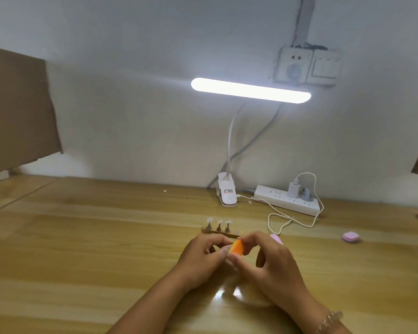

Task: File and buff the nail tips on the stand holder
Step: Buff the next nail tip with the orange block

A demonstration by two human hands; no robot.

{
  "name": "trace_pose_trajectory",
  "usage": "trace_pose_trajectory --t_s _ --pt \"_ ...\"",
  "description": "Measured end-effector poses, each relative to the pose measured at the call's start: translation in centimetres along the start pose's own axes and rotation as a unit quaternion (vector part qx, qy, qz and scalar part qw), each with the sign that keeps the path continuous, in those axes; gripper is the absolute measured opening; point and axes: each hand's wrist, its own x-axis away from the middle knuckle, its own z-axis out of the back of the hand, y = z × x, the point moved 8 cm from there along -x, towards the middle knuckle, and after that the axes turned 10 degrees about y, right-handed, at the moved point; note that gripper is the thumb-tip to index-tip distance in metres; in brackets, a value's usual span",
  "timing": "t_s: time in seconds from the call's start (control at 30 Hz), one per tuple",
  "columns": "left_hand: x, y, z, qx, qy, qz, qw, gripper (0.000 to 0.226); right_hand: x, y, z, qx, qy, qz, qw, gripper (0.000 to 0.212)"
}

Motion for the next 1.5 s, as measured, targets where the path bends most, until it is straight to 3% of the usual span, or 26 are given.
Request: trace_pose_trajectory --t_s 0.07,0.2,0.33,0.43,0.63,0.83,0.93,1.07,1.2,1.3,1.43,1.5 --pt "0.0 0.0 -0.1 -0.007 0.000 -0.003 1.000 0.018 -0.4 0.9 0.5 0.002 0.018 -0.026 1.000 0.031" --pt "0.1 0.2 0.0 0.020 0.001 0.002 1.000 0.016 0.2 -0.7 0.0 0.017 -0.009 0.035 0.999 0.035" --pt "0.1 0.0 -0.1 0.007 0.002 0.005 1.000 0.017 -0.4 0.0 0.3 0.010 0.000 0.000 1.000 0.026" --pt "0.2 0.0 -0.2 0.017 -0.007 0.017 1.000 0.023 0.3 -1.6 -0.1 0.023 -0.016 0.064 0.998 0.034" --pt "0.1 0.2 0.0 0.031 0.012 0.041 0.999 0.021 0.1 -2.0 0.3 0.008 0.004 0.071 0.997 0.038" --pt "0.2 0.6 0.0 0.039 0.010 0.031 0.999 0.017 0.2 -1.8 0.6 -0.004 0.030 0.064 0.997 0.035" --pt "0.1 0.6 0.1 0.035 0.020 0.025 0.999 0.011 -0.3 -0.6 1.1 -0.024 0.066 0.015 0.997 0.036" --pt "0.2 0.6 0.1 0.010 0.019 0.009 1.000 0.009 -0.4 0.8 0.0 -0.003 0.007 -0.020 1.000 0.042" --pt "0.2 0.3 0.1 -0.001 0.012 0.013 1.000 0.015 0.1 -0.4 -0.3 0.023 0.002 0.026 0.999 0.037" --pt "0.2 0.5 0.2 0.005 0.020 0.003 1.000 0.007 -0.5 0.9 0.0 0.017 0.011 -0.027 0.999 0.027" --pt "0.3 0.3 0.2 0.008 0.016 0.018 1.000 0.010 0.0 0.2 -0.4 0.025 0.001 0.010 1.000 0.025" --pt "0.3 0.2 0.1 0.012 0.018 0.021 1.000 0.012 -0.3 0.8 -0.4 -0.001 -0.002 -0.023 1.000 0.024"
